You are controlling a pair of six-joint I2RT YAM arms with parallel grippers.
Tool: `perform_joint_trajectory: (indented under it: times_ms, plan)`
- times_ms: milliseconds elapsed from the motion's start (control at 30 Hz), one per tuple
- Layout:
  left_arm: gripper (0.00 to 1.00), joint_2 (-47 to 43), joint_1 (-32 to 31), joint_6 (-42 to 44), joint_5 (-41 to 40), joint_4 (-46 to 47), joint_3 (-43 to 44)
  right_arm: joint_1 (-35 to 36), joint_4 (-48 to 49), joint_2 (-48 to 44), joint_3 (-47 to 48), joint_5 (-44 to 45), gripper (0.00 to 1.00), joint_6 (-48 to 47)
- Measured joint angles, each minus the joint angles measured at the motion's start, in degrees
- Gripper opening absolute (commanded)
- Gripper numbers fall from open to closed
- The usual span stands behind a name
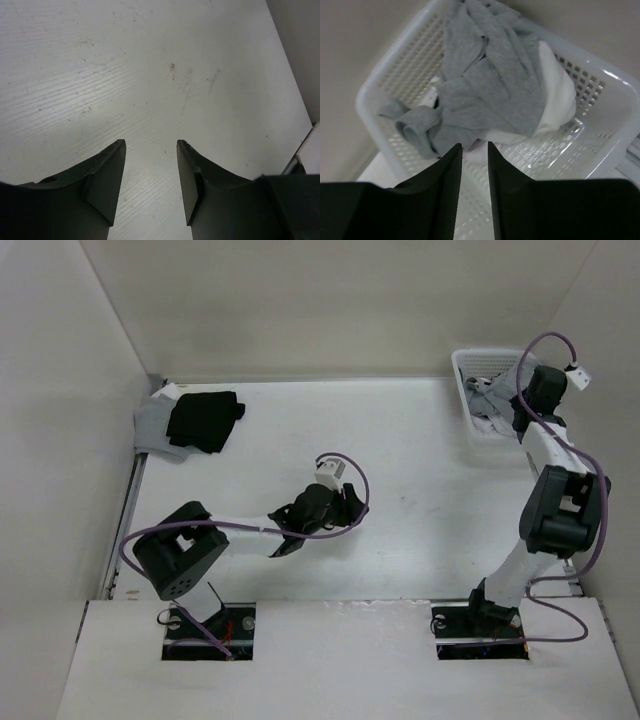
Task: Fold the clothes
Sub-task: Grab the tank top from the pile
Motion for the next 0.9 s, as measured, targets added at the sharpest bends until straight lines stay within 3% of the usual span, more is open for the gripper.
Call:
perform_joint_trajectory:
  times_ms: [167,433,533,600,700,800,900]
  plan:
    - [0.46,-0.2,1.7,0.2,0.1,2.1,-0.1,-2.2,-3.3,13.6,12.0,-0.5,0.44,-3.9]
    - [0.46,-0.2,3.3,0.2,0.3,3.2,-0.2,-2.3,-6.6,24.8,26.4,-1.6,0.45,-8.0]
    - [0.46,-0.1,3.8,0.1,0.6,3.5,-0.2,-2.3,-7.2,27.1,27.9,-1.5,0.33,-8.2]
    - [0.46,-0.1,4.4,0.0,1.0,3.8,-0.2,-2.3,-7.6,27.8,28.1,-1.3,0.17,-8.2]
    - [0.46,0.1,5.2,-0.5,1.7,4.4,-0.2,-2.3,-7.9,28.5,28.1,-0.6,0.05,-7.9]
    - [0.46,0.4,5.6,-1.0,2.1,4.7,-0.2,-2.3,-7.4,28.3,28.0,0.2,0.02,-7.6]
    - [0.46,0.6,5.6,-1.2,2.6,4.7,-0.2,-2.3,-4.0,23.5,21.0,0.6,0.0,-6.7]
